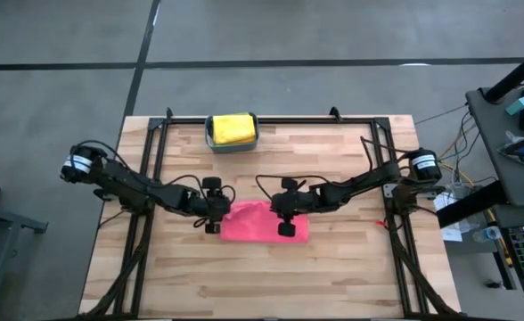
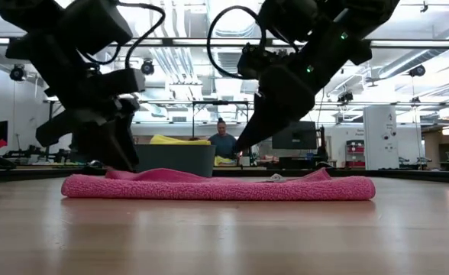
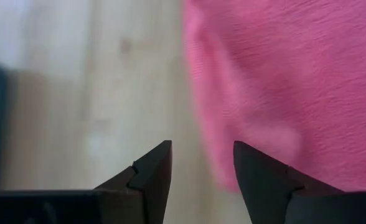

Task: Fold microfiber towels
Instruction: Fold the pink towel

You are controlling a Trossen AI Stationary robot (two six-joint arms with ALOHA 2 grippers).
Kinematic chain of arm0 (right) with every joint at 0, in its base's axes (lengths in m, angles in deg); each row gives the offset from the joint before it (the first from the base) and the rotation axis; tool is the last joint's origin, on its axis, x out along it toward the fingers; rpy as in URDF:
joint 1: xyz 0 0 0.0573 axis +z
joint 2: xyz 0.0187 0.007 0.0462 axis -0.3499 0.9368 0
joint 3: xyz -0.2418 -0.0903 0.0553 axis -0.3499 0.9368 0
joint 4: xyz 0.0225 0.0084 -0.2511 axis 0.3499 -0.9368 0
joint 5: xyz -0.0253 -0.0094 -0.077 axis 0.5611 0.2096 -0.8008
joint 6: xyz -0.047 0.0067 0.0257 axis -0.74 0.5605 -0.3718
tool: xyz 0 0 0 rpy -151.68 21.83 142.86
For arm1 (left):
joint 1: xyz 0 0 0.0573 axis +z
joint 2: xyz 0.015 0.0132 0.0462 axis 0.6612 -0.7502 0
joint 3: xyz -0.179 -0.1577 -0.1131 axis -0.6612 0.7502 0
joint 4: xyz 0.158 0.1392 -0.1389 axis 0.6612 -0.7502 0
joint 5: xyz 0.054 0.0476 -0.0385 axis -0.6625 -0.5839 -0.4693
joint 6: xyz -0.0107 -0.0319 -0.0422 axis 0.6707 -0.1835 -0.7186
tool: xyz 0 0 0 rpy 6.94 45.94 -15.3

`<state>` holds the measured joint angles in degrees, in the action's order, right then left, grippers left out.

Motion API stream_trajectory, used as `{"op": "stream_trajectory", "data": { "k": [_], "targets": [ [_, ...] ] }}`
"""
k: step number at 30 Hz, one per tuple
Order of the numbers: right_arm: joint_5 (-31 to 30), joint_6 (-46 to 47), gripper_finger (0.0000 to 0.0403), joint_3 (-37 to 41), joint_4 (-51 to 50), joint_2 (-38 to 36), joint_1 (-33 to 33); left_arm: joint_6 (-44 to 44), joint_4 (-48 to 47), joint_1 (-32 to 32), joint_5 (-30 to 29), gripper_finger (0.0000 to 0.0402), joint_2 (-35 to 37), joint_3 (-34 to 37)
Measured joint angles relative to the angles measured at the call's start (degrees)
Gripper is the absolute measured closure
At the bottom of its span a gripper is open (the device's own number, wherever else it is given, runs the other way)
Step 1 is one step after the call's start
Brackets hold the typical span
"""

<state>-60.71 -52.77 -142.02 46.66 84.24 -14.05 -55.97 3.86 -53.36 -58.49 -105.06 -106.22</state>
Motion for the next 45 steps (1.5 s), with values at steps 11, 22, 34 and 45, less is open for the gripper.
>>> {"op": "stream_trajectory", "data": {
  "k": [11, 22, 34, 45],
  "targets": [
    [-0.02, -1.97, 0.0374, 0.0, 3.8, 0.21, 0.0, 0.31, -3.06, 1.4, -5.05, 0.0273, -1.98, 2.01],
    [-0.02, -2.05, 0.0374, 0.0, 4.37, 0.21, -0.09, -0.8, 12.79, 1.36, 6.24, 0.0332, -6.7, 1.5],
    [-0.02, -1.92, 0.0374, 0.01, 4.58, 0.28, -0.09, 0.83, 13.48, 1.32, 10.51, 0.0334, -1.98, 0.14],
    [-0.02, -1.89, 0.0374, 0.02, 4.57, 0.3, -0.09, 5.96, 8.54, 1.14, 4.0, 0.0334, 0.53, -0.07]
  ]
}}
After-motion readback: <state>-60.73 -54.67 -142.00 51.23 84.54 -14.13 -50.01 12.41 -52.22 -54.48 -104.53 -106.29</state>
